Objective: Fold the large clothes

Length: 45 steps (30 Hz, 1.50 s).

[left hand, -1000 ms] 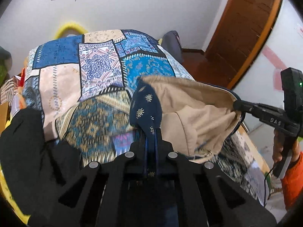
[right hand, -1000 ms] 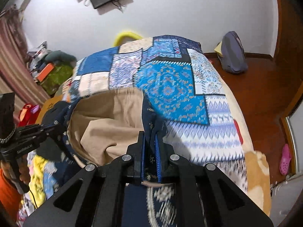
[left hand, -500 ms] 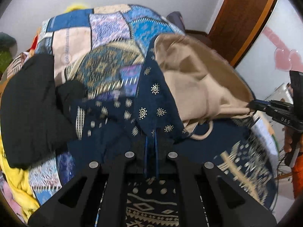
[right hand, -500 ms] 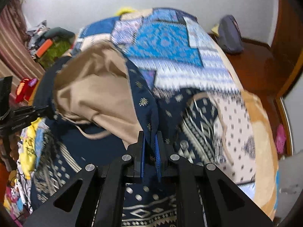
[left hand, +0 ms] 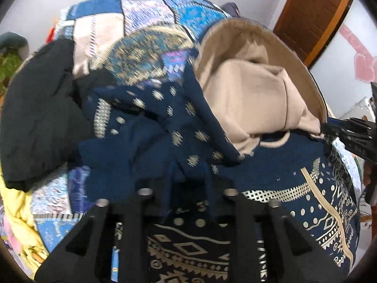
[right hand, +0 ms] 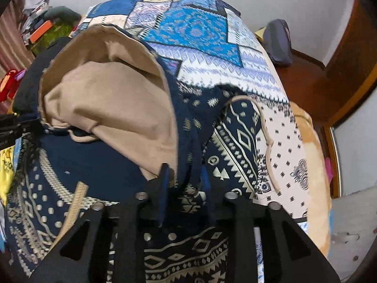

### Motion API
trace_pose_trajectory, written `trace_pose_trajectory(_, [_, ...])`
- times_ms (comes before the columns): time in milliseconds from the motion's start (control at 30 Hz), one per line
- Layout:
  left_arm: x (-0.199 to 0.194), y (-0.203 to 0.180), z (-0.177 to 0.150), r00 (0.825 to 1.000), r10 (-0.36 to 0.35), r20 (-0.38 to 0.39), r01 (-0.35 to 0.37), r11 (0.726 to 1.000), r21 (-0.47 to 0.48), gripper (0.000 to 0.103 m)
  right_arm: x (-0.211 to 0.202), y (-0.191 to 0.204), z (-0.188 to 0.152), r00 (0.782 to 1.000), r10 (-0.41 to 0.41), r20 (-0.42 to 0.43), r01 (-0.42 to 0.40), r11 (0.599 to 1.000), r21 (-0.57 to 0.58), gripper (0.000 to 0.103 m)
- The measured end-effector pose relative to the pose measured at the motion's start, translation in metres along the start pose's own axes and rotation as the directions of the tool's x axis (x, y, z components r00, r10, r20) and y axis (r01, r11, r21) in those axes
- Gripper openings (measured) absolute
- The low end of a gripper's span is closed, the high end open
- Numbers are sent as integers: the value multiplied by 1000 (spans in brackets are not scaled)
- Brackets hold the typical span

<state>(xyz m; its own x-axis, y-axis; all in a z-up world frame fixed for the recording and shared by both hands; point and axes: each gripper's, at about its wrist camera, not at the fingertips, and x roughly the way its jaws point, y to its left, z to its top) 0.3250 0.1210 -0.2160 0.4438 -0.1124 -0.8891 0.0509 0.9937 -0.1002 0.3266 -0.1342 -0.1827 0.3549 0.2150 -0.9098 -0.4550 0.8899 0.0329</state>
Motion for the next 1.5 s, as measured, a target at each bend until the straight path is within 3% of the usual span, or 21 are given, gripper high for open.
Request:
trace_pose_trajectory(100, [-17,1,8,999,7,52,-7,1000,5,49,-14,1,10,998,17,60,-17,1000,-4,33])
trace_pose_trajectory(200, [-28,1,23,996,-5,88,4,1000,9,50,-18,1,26,994,38,99,-39,999,4,39])
trace_pose_trajectory(400, [-29,0,58,993,-24,117,22,1000,19,51,-2,10,64,993,43,107,-44,999,-2,39])
trace_pose_trajectory(700, [7,-7,99,993,-69,100,65,997,43,51,27,29,100,994,76,83,-72,996,-49,39])
trace_pose_trajectory(933, [34,-9,116,993,-84,88,80,996,39,50,41,37,112,984,128,124,-122,991,-59,36])
trace_pose_trajectory(967, [36,-9,117,992,-89,88,86,996,32,49,41,39,113,982,135,129,-127,990,-67,28])
trace_pose_trajectory(1000, [38,-8,119,991,-96,89,94,995,27,38,41,41,114,981,142,128,-134,988,-74,18])
trace_pose_trajectory(1033, [39,-8,120,991,-106,83,105,994,25,25,41,43,115,981,151,124,-142,987,-78,14])
trace_pose_trajectory(1100, [40,-9,121,989,-132,72,131,991,20,8,40,44,116,980,160,120,-150,985,-84,9])
trace_pose_trajectory(1300, [7,-14,112,967,-236,92,236,972,14,6,5,41,104,967,201,155,-187,977,-101,6])
trace_pose_trajectory(1500, [-44,-35,83,952,-283,118,275,958,85,6,-41,35,74,954,237,182,-216,968,-127,5])
